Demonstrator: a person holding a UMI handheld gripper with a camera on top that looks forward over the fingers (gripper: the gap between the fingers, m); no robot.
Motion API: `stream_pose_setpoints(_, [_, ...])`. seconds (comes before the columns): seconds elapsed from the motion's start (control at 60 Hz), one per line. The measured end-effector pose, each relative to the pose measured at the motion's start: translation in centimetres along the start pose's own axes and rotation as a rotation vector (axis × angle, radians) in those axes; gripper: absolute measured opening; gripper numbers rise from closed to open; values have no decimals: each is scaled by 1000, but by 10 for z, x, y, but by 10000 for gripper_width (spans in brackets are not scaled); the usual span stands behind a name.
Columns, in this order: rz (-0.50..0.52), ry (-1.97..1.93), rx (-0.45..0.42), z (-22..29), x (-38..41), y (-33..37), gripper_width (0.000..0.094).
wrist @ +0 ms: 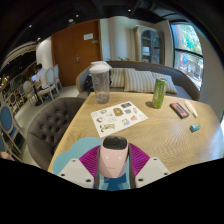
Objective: Arrange mouse
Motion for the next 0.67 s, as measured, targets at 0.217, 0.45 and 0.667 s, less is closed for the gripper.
stream_pose_setpoints(0.217, [-31,-24,60,-68,31,-11,407])
stream_pose_setpoints(0.45, [-34,-18,123,-71,31,-8,603])
stream_pose_setpoints(0.667, [-31,-27,156,-66,35,46,846])
Point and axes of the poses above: the point between the fingertips, and its own axes, seen from behind it with the camera up: x to the left, z up, y backward, against the way the camera looks, the point moved 3 cm from there along y, backward, against the way the camera looks, and after that the axes turned 5 degrees about z, right-handed, at the moved point
